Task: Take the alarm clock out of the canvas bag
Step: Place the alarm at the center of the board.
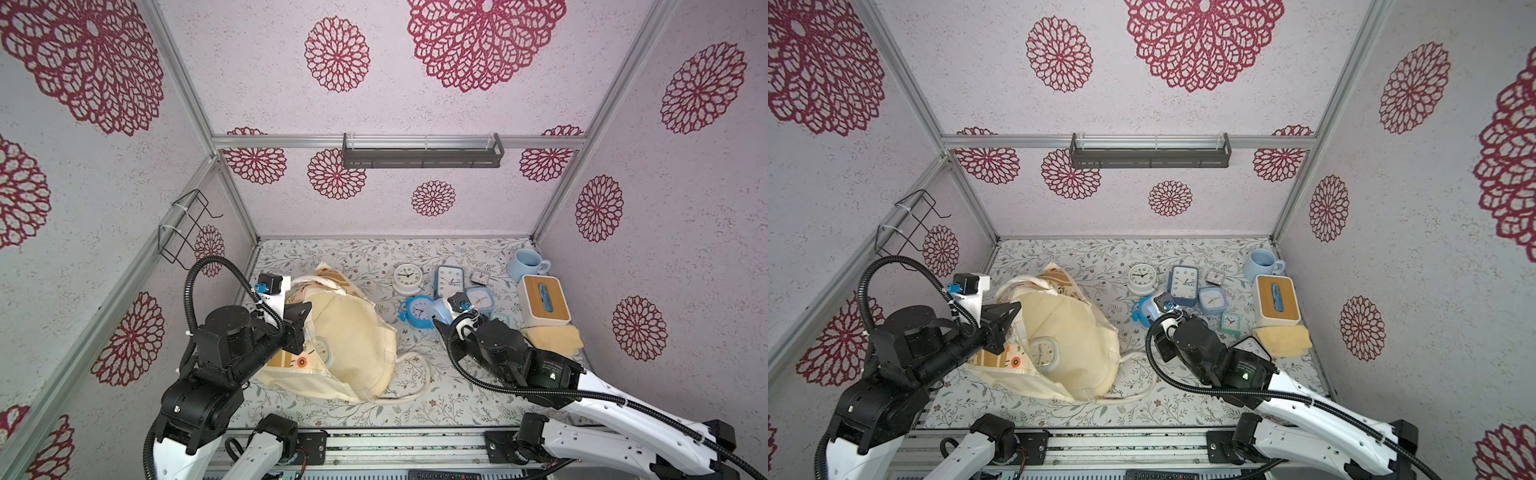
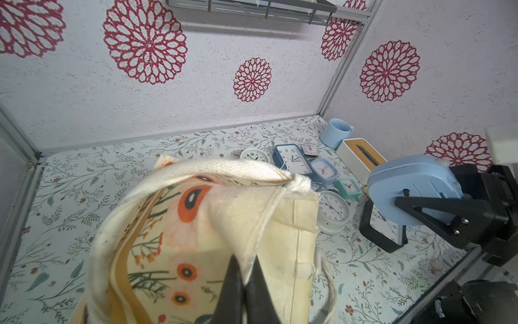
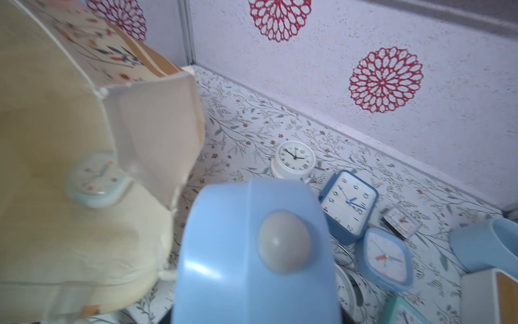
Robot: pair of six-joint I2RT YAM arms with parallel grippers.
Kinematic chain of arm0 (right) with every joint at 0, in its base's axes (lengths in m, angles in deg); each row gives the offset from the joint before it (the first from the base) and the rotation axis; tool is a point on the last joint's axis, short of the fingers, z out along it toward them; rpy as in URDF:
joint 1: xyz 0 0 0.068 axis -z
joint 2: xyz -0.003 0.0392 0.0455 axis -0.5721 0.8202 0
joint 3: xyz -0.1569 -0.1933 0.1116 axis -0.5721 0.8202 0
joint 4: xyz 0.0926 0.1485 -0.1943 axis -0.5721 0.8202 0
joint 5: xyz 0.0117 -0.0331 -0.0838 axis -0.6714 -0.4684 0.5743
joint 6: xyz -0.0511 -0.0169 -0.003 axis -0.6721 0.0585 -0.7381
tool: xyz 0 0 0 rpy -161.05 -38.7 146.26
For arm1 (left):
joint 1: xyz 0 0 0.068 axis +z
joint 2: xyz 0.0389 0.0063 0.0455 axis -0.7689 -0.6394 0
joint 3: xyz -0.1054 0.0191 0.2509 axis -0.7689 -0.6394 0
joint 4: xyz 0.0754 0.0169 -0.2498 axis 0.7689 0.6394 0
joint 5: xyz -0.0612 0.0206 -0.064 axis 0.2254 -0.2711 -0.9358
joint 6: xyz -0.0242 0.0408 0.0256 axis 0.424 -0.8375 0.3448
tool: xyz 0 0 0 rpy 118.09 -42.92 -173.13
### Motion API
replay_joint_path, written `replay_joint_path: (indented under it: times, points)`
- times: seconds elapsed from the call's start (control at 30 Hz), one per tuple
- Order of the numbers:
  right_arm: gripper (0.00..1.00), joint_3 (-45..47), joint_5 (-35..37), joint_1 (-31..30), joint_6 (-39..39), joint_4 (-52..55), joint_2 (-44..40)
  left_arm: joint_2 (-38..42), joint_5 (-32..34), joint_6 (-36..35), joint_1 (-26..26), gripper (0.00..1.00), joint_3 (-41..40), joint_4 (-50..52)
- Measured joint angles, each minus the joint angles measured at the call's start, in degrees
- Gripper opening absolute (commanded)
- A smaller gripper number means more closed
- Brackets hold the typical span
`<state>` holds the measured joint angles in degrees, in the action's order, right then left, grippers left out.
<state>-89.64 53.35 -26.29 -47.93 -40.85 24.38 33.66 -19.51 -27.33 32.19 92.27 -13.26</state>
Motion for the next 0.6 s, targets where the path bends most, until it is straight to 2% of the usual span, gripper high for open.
replay_joint_path:
  times: [0.13,0.23,0.4,0.6]
  points:
    - [0.44,1.2,1.01,4.11,-5.01,-1.57,2.64,0.28,1.29,-0.04,0.02,0.0,0.0,1.22]
    - [0.44,-1.18,-1.27,9.9,-9.01,-5.2,9.33,0.63,1.68,-0.04,0.02,0.0,0.0,1.46]
    - [0.45,-10.64,-12.83,19.23,-11.89,-9.55,25.18,1.77,1.79,-0.5,0.02,0.0,0.0,1.6]
    - [0.46,-24.74,-24.9,22.53,-11.74,-9.84,43.58,3.1,1.77,-0.92,0.02,0.0,-0.37,1.75]
